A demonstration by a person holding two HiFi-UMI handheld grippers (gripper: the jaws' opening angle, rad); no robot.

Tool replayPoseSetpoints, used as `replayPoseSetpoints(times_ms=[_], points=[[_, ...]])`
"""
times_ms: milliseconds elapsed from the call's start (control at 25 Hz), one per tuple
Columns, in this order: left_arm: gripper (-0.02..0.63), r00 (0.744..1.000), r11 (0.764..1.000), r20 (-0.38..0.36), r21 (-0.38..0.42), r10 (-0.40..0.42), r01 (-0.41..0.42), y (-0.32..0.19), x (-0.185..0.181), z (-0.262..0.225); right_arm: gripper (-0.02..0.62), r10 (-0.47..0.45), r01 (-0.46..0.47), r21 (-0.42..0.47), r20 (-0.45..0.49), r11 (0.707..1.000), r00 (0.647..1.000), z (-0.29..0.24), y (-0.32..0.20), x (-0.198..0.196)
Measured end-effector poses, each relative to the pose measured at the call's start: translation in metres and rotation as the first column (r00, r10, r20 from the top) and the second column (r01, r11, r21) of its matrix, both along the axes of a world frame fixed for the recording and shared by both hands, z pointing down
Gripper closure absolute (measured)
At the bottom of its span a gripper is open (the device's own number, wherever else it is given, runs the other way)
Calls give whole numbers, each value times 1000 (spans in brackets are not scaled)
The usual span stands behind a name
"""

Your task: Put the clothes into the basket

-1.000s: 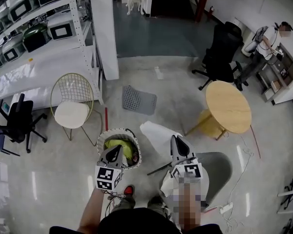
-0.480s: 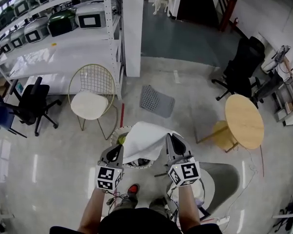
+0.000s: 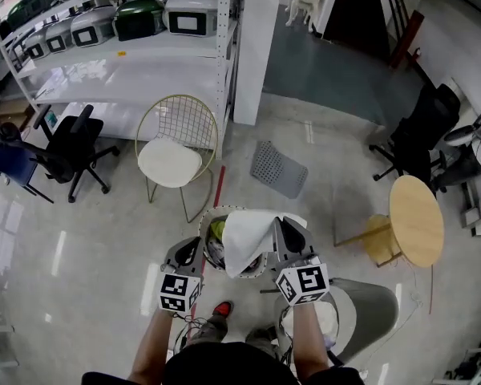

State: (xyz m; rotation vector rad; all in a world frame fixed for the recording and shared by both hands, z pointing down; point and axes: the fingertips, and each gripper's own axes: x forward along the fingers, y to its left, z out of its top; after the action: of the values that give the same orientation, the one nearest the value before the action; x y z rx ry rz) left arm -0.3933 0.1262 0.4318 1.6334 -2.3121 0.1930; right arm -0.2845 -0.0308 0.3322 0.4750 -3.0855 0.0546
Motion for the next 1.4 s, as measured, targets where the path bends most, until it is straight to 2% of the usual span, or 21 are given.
replayPoseSetpoints(times_ms=[400, 800, 1040, 1400], points=[[598, 1000, 1000, -22, 4, -12, 12, -2, -28, 8, 565, -22, 22, -3, -26, 1000, 999, 9, -3, -39], [598, 998, 998, -49, -52, -50, 47, -4, -61, 41, 565, -61, 57, -62, -61, 996, 996, 54, -16, -83], [599, 995, 993, -74, -93, -73, 66, -1, -73, 66, 565, -84, 64, -146, -128, 987, 988, 112, -16, -98], [599, 987, 986, -134, -150, -89, 69, 3, -81, 118, 565, -92, 20, -248, -284, 969, 954, 225, -17, -101]])
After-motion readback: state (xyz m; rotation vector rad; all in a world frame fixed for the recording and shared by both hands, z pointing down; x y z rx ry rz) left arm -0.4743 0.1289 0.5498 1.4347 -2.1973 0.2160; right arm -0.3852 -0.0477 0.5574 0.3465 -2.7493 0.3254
